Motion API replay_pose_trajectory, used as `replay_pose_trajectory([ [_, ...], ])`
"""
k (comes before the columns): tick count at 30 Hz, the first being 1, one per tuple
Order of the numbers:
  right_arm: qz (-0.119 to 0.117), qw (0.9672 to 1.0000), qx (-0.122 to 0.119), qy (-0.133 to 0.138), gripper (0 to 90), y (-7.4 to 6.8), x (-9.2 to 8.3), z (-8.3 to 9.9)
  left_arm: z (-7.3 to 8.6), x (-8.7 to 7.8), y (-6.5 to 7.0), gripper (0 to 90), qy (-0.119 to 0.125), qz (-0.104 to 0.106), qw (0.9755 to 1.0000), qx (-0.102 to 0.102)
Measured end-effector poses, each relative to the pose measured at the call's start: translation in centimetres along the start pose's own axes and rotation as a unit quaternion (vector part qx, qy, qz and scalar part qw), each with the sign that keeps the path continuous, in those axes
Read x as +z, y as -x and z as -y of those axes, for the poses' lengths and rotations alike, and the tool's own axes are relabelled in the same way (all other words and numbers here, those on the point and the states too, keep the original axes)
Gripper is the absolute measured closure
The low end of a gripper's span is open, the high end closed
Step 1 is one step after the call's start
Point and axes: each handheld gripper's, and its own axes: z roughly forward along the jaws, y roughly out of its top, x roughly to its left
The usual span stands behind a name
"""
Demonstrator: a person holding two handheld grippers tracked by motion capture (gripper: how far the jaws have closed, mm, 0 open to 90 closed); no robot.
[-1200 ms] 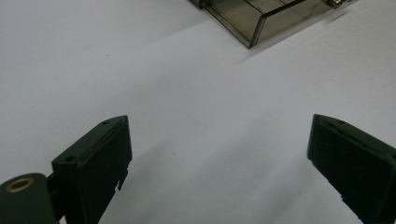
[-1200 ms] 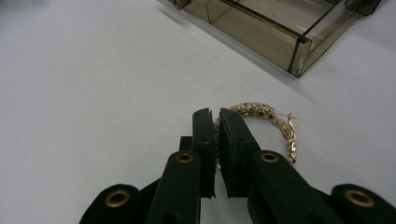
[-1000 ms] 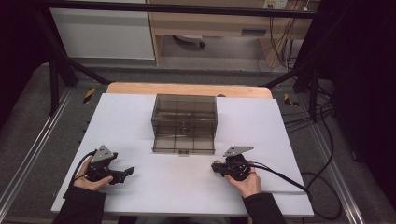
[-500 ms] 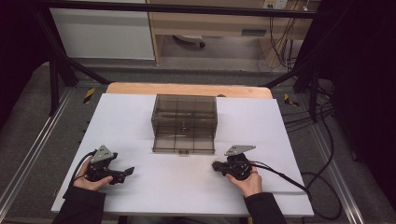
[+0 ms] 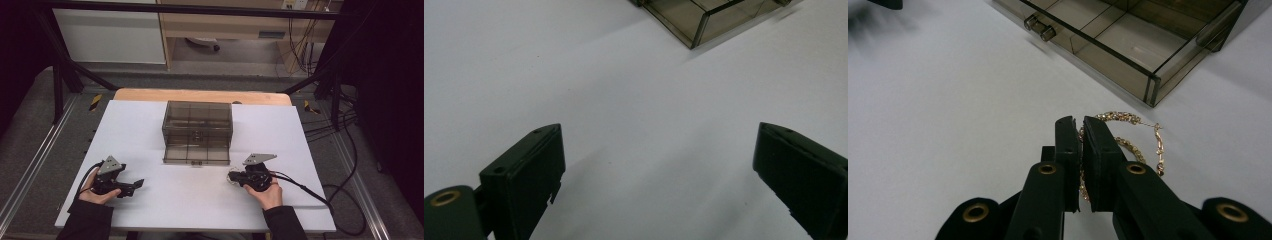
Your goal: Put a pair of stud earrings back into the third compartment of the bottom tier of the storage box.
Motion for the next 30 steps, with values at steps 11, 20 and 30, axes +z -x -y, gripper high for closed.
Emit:
replay_pose_trajectory([
  [11, -0.002, 0.9999, -0.002, 0.014, 85.7, 0.0, -0.7, -0.7, 0.0, 0.1, 0.0, 6.4, -0.002, 0.0, 1.0, 0.0],
  [20, -0.002, 0.9998, -0.007, 0.017, 85.6, -0.1, -0.9, -1.1, 0.1, 0.2, 0.0, 6.4, -0.004, -0.001, 1.0, 0.001],
  [30, -0.001, 0.9998, -0.009, 0.019, 85.7, -0.2, -0.7, -2.2, 0.1, 0.2, 0.0, 6.4, -0.004, 0.0, 1.0, 0.0],
])
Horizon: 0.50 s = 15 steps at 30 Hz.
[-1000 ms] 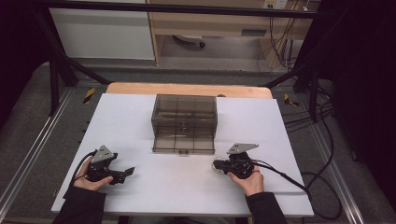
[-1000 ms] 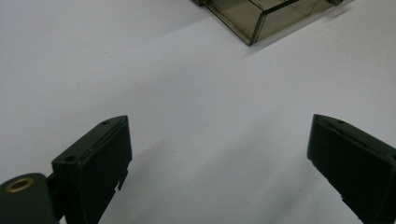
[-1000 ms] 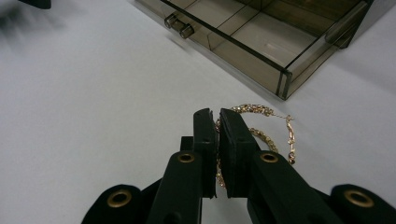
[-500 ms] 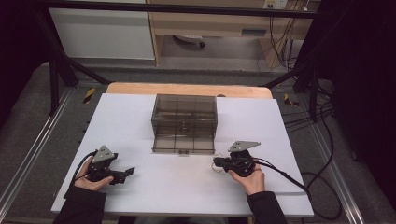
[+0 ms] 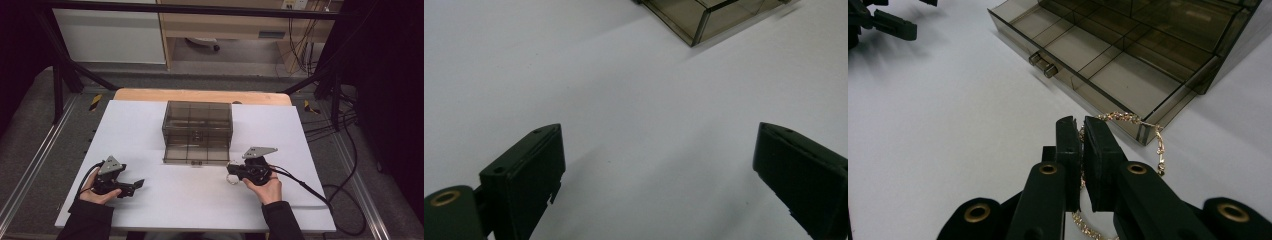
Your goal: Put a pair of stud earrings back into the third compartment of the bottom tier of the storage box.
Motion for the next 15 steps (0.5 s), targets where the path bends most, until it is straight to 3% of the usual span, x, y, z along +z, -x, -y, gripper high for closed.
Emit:
replay_pose_trajectory([
  [15, 0.007, 1.0, -0.002, 0.002, 85.7, 0.1, 0.9, -1.4, 0.1, 0.0, 0.0, 6.4, -0.002, 0.0, 1.0, 0.0],
])
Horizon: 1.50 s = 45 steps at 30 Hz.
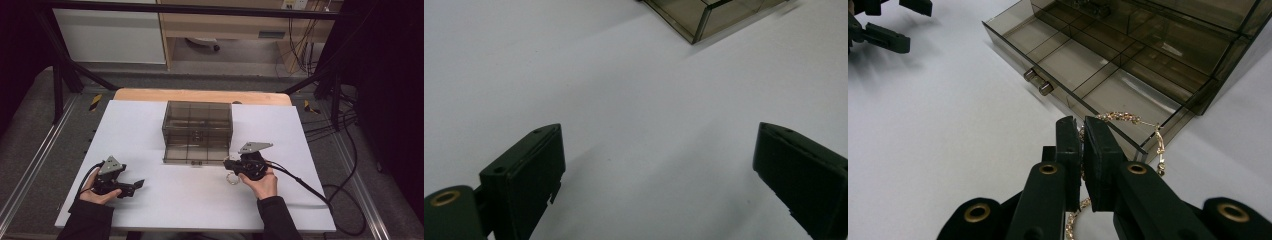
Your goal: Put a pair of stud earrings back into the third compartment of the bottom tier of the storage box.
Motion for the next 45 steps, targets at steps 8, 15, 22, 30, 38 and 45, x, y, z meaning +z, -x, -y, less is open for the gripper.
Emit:
replay_pose_trajectory([
  [8, 0.003, 1.0, -0.003, -0.002, 85.7, 0.0, 0.5, -0.6, 0.0, 0.0, 0.0, 6.4, 0.002, 0.0, 1.0, -0.002],
  [15, 0.006, 0.9999, -0.007, -0.007, 85.7, 0.0, 1.4, -1.3, 0.0, 0.0, 0.0, 6.4, 0.002, 0.0, 1.0, -0.002],
  [22, 0.008, 0.9999, -0.006, -0.007, 85.7, 0.0, 2.1, -2.0, 0.0, 0.0, 0.0, 6.4, 0.002, 0.0, 1.0, -0.001],
  [30, 0.01, 0.9999, -0.005, -0.008, 85.6, 0.3, 2.9, -2.6, 0.0, -0.1, 0.0, 6.4, 0.002, 0.0, 1.0, 0.0],
  [38, 0.017, 0.9998, 0.003, -0.009, 85.7, 0.9, 3.6, -2.7, 0.0, 0.0, 0.0, 6.4, 0.002, -0.001, 1.0, -0.001],
  [45, 0.021, 0.9997, 0.005, -0.014, 85.6, 1.2, 4.3, -2.7, 0.0, 0.0, 0.0, 6.4, 0.002, -0.001, 1.0, -0.001],
])
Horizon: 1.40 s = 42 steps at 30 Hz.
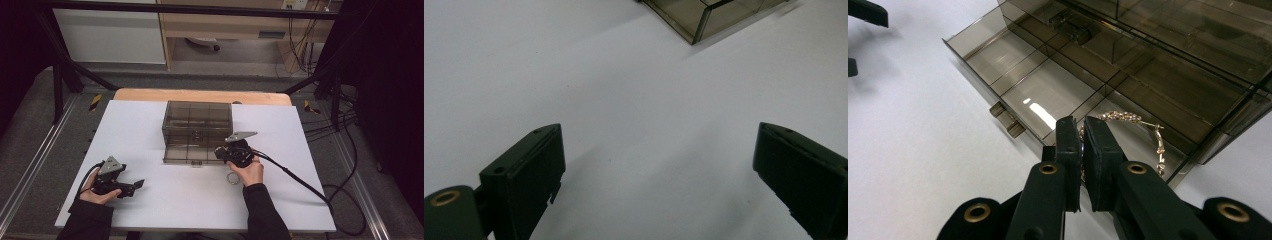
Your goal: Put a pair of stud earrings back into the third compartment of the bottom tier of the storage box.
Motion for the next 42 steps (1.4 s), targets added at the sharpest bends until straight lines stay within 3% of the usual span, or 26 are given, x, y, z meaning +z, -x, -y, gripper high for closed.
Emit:
replay_pose_trajectory([
  [19, 0.009, 0.9998, 0.009, -0.014, 85.6, 0.5, 2.3, -0.1, 0.0, 0.0, 0.0, 6.4, 0.0, 0.0, 1.0, 0.001],
  [29, 0.019, 0.9992, 0.025, -0.025, 85.5, 0.7, 3.0, 0.1, 0.0, 0.0, 0.0, 6.4, 0.0, 0.0, 1.0, 0.001],
  [42, 0.022, 0.9991, 0.024, -0.028, 81.1, 0.8, 3.2, 0.3, 0.0, 0.0, 0.0, 6.4, 0.001, 0.0, 1.0, 0.001],
])
